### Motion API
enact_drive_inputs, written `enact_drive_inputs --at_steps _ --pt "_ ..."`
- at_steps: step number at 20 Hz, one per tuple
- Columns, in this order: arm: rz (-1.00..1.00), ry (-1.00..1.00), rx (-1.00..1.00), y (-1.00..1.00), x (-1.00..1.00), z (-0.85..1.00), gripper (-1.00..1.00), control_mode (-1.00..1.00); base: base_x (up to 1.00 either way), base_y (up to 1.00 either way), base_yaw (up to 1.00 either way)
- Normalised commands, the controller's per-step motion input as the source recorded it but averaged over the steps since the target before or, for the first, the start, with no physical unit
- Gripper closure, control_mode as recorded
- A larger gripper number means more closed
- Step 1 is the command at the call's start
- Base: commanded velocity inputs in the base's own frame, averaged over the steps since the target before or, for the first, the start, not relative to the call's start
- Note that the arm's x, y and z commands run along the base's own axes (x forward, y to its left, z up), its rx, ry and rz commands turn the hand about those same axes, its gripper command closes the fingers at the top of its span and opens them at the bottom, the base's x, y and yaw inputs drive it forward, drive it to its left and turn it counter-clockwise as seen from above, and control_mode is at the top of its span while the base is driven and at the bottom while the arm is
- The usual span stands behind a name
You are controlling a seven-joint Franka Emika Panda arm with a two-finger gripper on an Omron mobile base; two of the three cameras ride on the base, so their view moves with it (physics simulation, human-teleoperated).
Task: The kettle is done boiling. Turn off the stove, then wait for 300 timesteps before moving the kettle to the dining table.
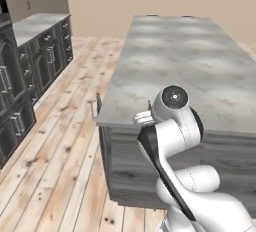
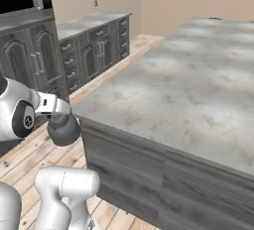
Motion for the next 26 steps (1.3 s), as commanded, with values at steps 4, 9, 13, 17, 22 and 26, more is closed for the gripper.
enact_drive_inputs --at_steps 4,9,13,17,22,26 --pt "0.0 0.0 0.0 0.0 0.0 0.0 1.0 1.0 -0.52 -0.49 -0.27" --pt "0.0 0.0 0.0 0.0 0.0 0.0 1.0 1.0 -0.48 -0.51 -0.26" --pt "0.0 0.0 0.0 0.0 0.0 0.0 1.0 1.0 -0.37 -0.52 -0.25" --pt "0.0 0.0 0.0 0.0 0.0 0.0 1.0 1.0 -0.17 -0.58 -0.22" --pt "0.0 0.0 0.0 0.0 0.0 0.0 1.0 1.0 -0.03 -0.61 -0.19" --pt "0.0 0.0 0.0 0.0 0.0 0.0 1.0 1.0 0.01 -0.55 -0.12"
